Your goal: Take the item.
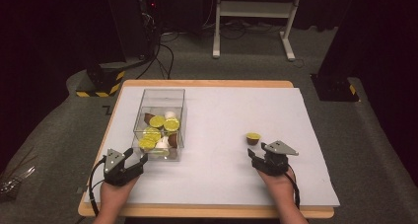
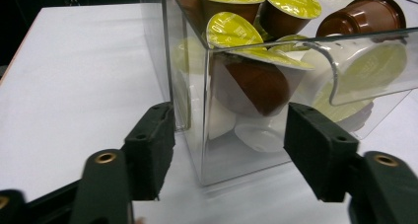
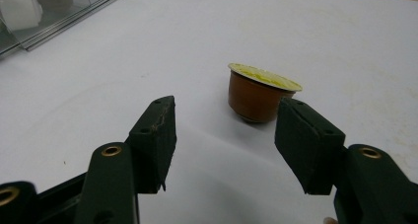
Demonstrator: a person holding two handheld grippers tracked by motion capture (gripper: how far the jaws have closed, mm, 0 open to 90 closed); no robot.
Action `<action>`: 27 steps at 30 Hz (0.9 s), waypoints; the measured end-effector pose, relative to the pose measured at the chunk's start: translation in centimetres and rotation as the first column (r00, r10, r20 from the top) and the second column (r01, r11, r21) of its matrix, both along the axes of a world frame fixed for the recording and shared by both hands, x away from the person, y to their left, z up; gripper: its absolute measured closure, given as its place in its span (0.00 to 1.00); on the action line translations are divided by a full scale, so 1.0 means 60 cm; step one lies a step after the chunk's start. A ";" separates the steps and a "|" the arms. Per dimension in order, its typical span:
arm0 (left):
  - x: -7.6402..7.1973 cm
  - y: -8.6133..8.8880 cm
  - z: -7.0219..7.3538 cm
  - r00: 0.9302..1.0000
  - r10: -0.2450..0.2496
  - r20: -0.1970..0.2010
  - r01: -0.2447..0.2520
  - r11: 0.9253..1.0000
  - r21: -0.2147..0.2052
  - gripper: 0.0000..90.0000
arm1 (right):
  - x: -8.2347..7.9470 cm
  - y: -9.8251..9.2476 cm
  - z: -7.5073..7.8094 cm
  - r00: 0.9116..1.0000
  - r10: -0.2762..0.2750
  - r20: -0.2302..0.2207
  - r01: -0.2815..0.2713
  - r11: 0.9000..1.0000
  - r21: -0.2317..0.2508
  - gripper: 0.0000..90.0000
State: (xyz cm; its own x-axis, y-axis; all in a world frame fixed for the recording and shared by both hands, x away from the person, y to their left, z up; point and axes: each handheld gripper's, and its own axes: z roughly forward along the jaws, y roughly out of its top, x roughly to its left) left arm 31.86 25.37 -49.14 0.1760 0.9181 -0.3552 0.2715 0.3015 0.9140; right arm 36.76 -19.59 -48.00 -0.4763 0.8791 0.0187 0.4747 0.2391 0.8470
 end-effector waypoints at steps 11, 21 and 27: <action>0.024 -0.002 0.001 1.000 -0.003 -0.010 0.003 1.000 0.009 0.27 | 0.000 0.001 -0.002 1.000 0.002 -0.004 -0.002 1.000 0.001 0.46; 0.054 -0.003 0.004 1.000 0.026 -0.005 -0.026 1.000 0.007 0.25 | -0.002 0.001 0.000 1.000 0.003 0.001 -0.003 1.000 0.003 0.46; 0.068 -0.001 0.005 0.999 0.041 -0.001 -0.041 0.999 -0.002 0.25 | -0.002 0.001 0.000 1.000 0.002 0.000 -0.002 1.000 0.003 0.46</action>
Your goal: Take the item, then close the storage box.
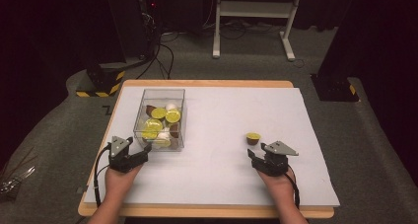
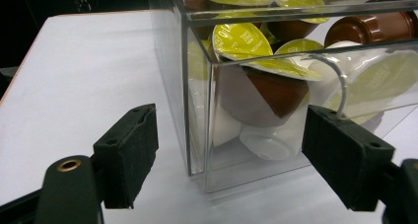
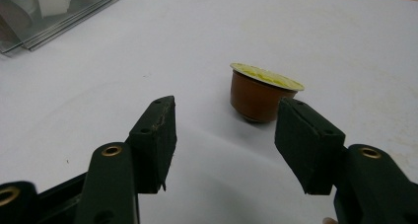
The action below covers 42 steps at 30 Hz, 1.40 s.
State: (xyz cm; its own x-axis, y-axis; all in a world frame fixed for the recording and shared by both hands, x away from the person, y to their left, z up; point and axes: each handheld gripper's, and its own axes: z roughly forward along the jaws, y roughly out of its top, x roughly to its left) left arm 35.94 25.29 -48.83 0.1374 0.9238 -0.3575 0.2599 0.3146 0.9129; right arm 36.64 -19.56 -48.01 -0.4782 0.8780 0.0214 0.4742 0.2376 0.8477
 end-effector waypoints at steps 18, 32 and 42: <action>0.032 0.001 -0.001 0.999 0.034 -0.022 -0.035 0.999 -0.020 0.26 | 0.001 0.001 -0.001 1.000 0.003 -0.004 -0.003 1.000 0.000 0.46; 0.047 -0.003 -0.008 0.998 0.043 -0.036 -0.044 0.999 -0.016 0.26 | 0.003 0.005 -0.004 1.000 0.011 -0.005 -0.011 1.000 -0.002 0.46; 0.057 -0.002 -0.013 0.996 0.073 -0.059 -0.074 0.997 -0.029 0.28 | 0.003 0.004 -0.004 1.000 0.008 -0.005 -0.008 1.000 -0.003 0.46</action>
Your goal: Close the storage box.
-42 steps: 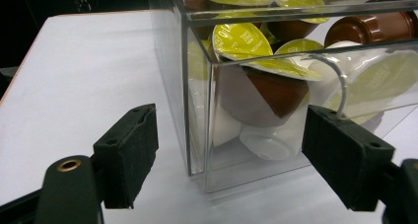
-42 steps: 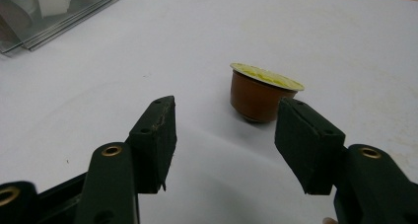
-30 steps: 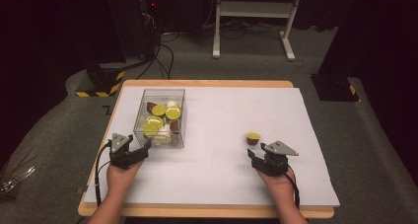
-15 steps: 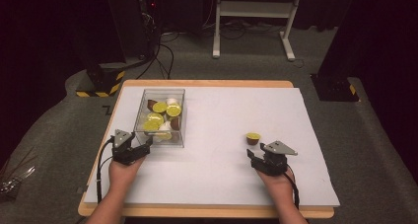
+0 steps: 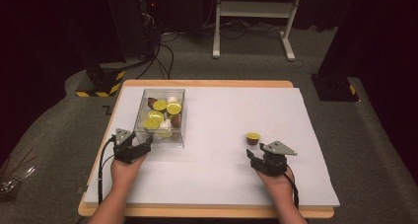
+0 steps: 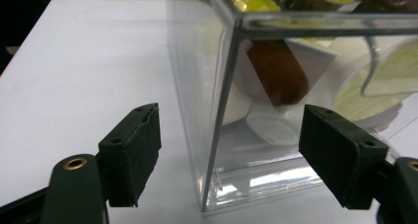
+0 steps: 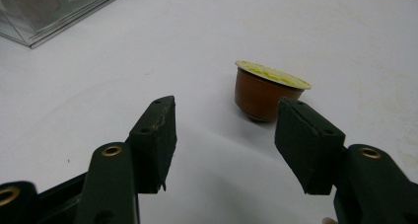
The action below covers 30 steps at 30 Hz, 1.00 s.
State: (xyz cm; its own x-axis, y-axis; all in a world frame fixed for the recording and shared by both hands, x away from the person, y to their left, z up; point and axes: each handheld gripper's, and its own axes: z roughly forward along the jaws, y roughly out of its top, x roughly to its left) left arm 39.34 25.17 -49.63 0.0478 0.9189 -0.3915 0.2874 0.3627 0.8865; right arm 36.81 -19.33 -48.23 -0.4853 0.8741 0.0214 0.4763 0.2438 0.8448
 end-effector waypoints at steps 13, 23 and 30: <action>-0.015 0.002 0.009 1.000 -0.022 -0.006 0.022 1.000 0.007 0.31 | 0.001 -0.001 -0.001 1.000 -0.002 -0.005 0.002 1.000 0.000 0.46; -0.031 0.002 0.007 0.999 -0.032 -0.016 0.032 0.999 0.021 0.30 | 0.001 -0.001 0.001 1.000 0.012 -0.001 -0.012 1.000 0.007 0.48; -0.035 0.007 0.001 0.999 -0.030 -0.023 0.031 0.999 0.011 0.31 | 0.002 0.003 0.001 1.000 0.023 0.000 -0.023 1.000 0.012 0.48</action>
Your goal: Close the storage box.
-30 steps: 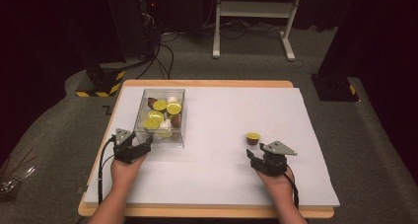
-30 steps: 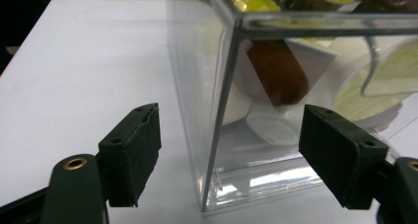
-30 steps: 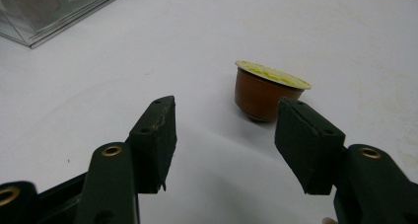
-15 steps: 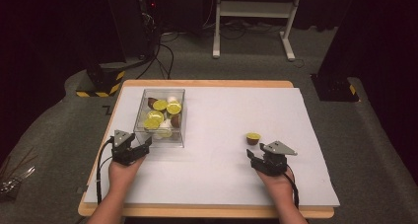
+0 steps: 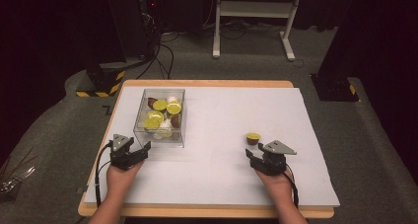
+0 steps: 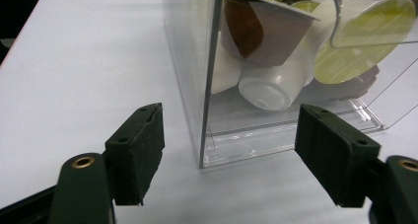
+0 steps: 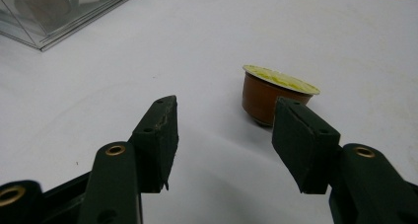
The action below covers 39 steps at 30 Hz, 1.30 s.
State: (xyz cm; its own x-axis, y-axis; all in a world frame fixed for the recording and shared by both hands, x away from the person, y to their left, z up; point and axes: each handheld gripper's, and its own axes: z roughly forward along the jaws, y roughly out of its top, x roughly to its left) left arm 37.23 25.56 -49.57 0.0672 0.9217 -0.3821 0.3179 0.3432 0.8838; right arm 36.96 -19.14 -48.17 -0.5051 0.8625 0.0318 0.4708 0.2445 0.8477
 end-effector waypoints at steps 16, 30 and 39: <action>0.032 0.004 0.000 0.998 0.053 0.013 -0.054 0.998 0.031 0.35 | -0.008 -0.004 -0.001 1.000 -0.015 0.001 0.015 1.000 -0.010 0.49; -0.029 0.015 -0.016 0.992 -0.058 -0.109 0.061 0.998 0.024 0.34 | -0.004 -0.003 -0.009 1.000 -0.024 -0.018 0.023 0.999 -0.049 0.48; -0.061 0.001 -0.037 0.974 -0.127 -0.187 0.157 0.976 0.153 0.28 | 0.008 0.017 -0.033 0.990 -0.012 -0.142 -0.012 0.986 -0.164 0.43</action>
